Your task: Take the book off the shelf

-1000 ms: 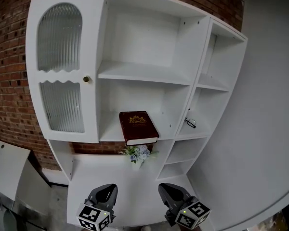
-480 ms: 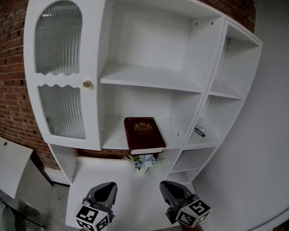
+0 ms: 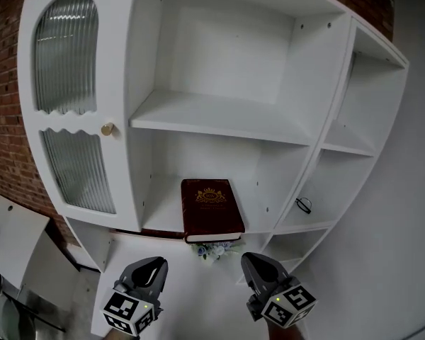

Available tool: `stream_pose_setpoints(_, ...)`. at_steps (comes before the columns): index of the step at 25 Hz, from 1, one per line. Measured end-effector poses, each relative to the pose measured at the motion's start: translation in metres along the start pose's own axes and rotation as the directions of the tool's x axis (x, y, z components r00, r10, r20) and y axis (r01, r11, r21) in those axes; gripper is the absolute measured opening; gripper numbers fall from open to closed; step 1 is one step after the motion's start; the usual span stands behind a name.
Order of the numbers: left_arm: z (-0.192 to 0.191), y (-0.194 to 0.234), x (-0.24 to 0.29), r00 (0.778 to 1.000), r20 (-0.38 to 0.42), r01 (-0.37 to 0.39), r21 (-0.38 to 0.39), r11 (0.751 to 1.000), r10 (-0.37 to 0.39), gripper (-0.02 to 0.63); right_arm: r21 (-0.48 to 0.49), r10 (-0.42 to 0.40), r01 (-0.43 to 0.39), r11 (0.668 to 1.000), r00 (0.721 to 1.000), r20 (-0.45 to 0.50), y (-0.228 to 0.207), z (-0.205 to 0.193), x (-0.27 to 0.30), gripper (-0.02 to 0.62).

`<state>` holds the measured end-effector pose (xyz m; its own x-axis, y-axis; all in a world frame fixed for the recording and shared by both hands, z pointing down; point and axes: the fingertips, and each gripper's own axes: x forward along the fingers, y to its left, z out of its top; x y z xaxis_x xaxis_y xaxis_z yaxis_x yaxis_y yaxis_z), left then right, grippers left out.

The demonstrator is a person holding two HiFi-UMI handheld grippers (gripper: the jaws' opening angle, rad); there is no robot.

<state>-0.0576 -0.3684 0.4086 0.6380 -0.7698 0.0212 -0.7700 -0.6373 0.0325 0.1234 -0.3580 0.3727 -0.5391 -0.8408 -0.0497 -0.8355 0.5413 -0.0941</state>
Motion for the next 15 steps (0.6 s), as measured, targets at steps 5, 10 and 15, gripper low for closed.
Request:
stream_pose_setpoints(5,0.017,0.0,0.033,0.999,-0.026,0.042,0.017,0.999,-0.042,0.078,0.016,-0.024,0.024,1.0,1.0,0.006,-0.033,0.008,0.022,0.021)
stream_pose_setpoints(10,0.012,0.001,0.061,0.995,-0.074,0.067,0.013,0.998,-0.066,0.121,0.073,-0.012,0.014,0.997,1.0,-0.025,-0.061,0.004,0.047,0.103)
stream_pose_setpoints(15,0.017,0.008,0.078,0.996,-0.059,0.071,-0.053,0.996,-0.074,0.179,0.118,-0.005,0.012,0.993,0.998,-0.06,-0.082,-0.002,0.069,0.187)
